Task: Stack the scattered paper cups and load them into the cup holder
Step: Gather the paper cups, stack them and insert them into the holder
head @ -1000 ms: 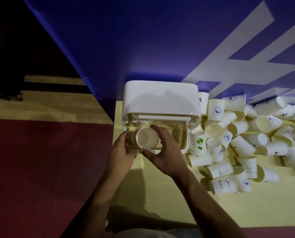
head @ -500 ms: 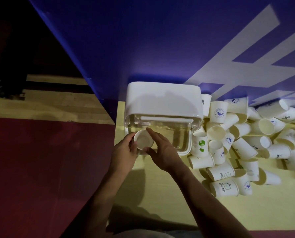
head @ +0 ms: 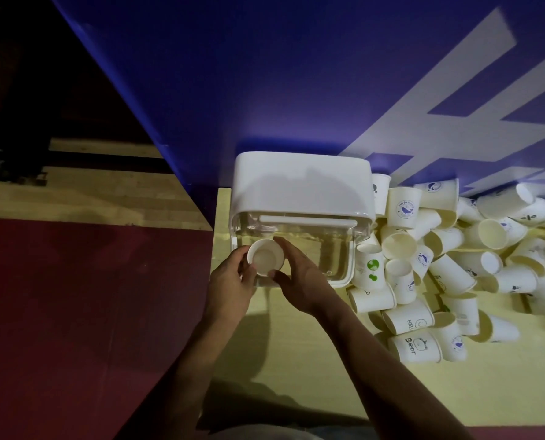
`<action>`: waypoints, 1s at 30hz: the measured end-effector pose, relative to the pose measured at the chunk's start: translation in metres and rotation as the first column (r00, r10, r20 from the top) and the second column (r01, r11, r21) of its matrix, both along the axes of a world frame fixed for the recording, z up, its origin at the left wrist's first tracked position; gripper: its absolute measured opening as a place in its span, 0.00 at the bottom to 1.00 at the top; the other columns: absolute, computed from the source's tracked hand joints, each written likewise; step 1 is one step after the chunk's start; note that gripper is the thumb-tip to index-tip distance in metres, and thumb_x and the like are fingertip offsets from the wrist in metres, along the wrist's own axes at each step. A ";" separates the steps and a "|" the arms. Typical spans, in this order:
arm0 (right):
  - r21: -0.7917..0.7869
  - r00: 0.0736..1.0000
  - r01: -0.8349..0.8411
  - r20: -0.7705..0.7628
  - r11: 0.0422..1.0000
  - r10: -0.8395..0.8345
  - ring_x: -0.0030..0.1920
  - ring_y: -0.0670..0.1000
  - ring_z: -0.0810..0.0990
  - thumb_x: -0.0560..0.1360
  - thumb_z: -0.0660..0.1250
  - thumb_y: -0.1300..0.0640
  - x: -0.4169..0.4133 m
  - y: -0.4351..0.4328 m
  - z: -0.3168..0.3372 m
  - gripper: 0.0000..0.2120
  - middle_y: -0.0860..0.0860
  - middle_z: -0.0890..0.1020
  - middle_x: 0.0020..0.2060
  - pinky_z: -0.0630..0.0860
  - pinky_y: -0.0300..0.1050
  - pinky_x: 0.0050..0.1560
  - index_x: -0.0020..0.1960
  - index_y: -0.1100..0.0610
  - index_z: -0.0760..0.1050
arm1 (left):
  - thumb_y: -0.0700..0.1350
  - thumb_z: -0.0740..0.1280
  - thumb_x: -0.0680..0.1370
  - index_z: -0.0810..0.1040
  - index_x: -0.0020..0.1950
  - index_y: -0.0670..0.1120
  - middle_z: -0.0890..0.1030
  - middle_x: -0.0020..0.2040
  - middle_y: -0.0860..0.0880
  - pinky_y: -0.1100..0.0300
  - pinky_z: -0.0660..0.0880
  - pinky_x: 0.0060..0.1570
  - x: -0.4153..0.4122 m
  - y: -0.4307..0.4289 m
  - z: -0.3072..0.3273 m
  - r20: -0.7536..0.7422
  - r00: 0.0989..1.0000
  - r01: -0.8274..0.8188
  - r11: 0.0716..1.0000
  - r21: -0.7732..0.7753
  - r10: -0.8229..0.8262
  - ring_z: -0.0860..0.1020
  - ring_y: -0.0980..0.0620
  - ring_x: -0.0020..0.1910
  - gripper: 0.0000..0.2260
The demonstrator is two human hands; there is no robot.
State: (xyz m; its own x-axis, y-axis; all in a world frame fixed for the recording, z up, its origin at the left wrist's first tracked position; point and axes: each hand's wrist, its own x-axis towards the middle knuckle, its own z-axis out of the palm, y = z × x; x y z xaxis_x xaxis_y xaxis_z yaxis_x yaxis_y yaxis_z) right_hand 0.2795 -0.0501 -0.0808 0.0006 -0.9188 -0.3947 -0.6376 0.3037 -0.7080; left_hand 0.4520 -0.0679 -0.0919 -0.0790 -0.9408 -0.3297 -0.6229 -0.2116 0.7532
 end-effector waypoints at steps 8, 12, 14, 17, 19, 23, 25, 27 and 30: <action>-0.051 0.992 0.121 -0.011 0.991 -0.122 0.72 0.50 0.72 0.79 0.69 0.42 -0.006 0.013 0.008 0.36 0.49 0.70 0.76 0.70 0.48 0.70 0.81 0.53 0.60 | 0.52 0.67 0.81 0.76 0.70 0.51 0.82 0.60 0.52 0.63 0.73 0.49 -0.002 0.006 0.017 0.053 0.998 -0.020 0.997 -0.069 0.023 0.80 0.53 0.56 0.18; -0.135 0.964 0.264 0.018 0.955 -0.264 0.61 0.46 0.79 0.79 0.70 0.45 -0.024 0.037 0.020 0.28 0.46 0.79 0.66 0.77 0.46 0.61 0.76 0.52 0.68 | 0.51 0.69 0.80 0.77 0.69 0.47 0.81 0.61 0.51 0.67 0.71 0.46 -0.013 0.021 0.040 0.031 0.999 0.019 0.980 -0.196 -0.013 0.79 0.54 0.54 0.18; -0.154 0.937 0.349 0.032 0.924 -0.348 0.58 0.44 0.80 0.79 0.71 0.48 -0.039 0.050 0.026 0.24 0.44 0.81 0.61 0.79 0.50 0.59 0.72 0.50 0.71 | 0.52 0.67 0.80 0.77 0.68 0.46 0.81 0.61 0.49 0.63 0.74 0.50 -0.028 0.029 0.049 0.004 0.998 0.070 0.969 -0.235 -0.071 0.80 0.52 0.56 0.18; -0.177 0.890 0.453 0.028 0.874 -0.456 0.55 0.41 0.80 0.78 0.71 0.50 -0.064 0.069 0.036 0.20 0.41 0.82 0.56 0.79 0.48 0.59 0.69 0.50 0.75 | 0.54 0.67 0.81 0.75 0.70 0.51 0.79 0.65 0.53 0.63 0.73 0.55 -0.057 0.037 0.060 -0.041 0.985 0.156 0.970 -0.186 -0.166 0.77 0.54 0.61 0.18; -0.219 0.865 0.495 0.039 0.841 -0.500 0.56 0.39 0.80 0.79 0.70 0.51 -0.084 0.084 0.043 0.18 0.39 0.82 0.55 0.78 0.44 0.58 0.68 0.49 0.76 | 0.56 0.66 0.80 0.73 0.70 0.53 0.78 0.65 0.55 0.69 0.70 0.55 -0.080 0.041 0.065 -0.056 0.968 0.232 0.953 -0.195 -0.247 0.76 0.58 0.62 0.19; -0.258 0.818 0.561 0.029 0.787 -0.574 0.57 0.36 0.79 0.80 0.69 0.52 -0.126 0.113 0.052 0.17 0.40 0.82 0.57 0.76 0.40 0.57 0.68 0.51 0.76 | 0.59 0.64 0.79 0.72 0.69 0.56 0.77 0.65 0.58 0.75 0.67 0.55 -0.128 0.048 0.075 -0.044 0.943 0.309 0.919 -0.245 -0.329 0.75 0.62 0.61 0.19; -0.262 0.792 0.596 0.038 0.759 -0.609 0.56 0.37 0.79 0.80 0.69 0.52 -0.145 0.125 0.053 0.17 0.42 0.82 0.57 0.76 0.39 0.55 0.69 0.51 0.76 | 0.61 0.63 0.79 0.71 0.68 0.56 0.77 0.64 0.58 0.74 0.68 0.54 -0.151 0.051 0.078 -0.045 0.929 0.343 0.901 -0.267 -0.367 0.75 0.62 0.60 0.20; -0.245 0.758 0.642 0.064 0.726 -0.649 0.56 0.39 0.80 0.80 0.69 0.52 -0.166 0.138 0.055 0.16 0.43 0.82 0.56 0.76 0.38 0.53 0.67 0.50 0.76 | 0.61 0.63 0.78 0.71 0.69 0.56 0.77 0.64 0.57 0.65 0.73 0.55 -0.177 0.054 0.080 -0.044 0.915 0.374 0.885 -0.278 -0.401 0.75 0.58 0.60 0.21; -0.227 0.723 0.683 0.074 0.694 -0.687 0.55 0.40 0.80 0.79 0.70 0.54 -0.194 0.153 0.057 0.16 0.42 0.82 0.54 0.74 0.33 0.51 0.66 0.50 0.76 | 0.58 0.67 0.78 0.72 0.69 0.53 0.77 0.65 0.54 0.59 0.75 0.54 -0.215 0.057 0.080 -0.007 0.906 0.402 0.866 -0.298 -0.423 0.76 0.54 0.60 0.21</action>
State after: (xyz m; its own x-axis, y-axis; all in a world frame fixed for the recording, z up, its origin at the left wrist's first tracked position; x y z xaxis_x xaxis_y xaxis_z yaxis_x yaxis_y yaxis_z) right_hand 0.0850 0.1026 -0.0234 -0.6686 -0.7227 -0.1748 -0.3272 0.4971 -0.8036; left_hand 0.2374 -0.0112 -0.0115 -0.4934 -0.8691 -0.0338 -0.5497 0.2815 0.7865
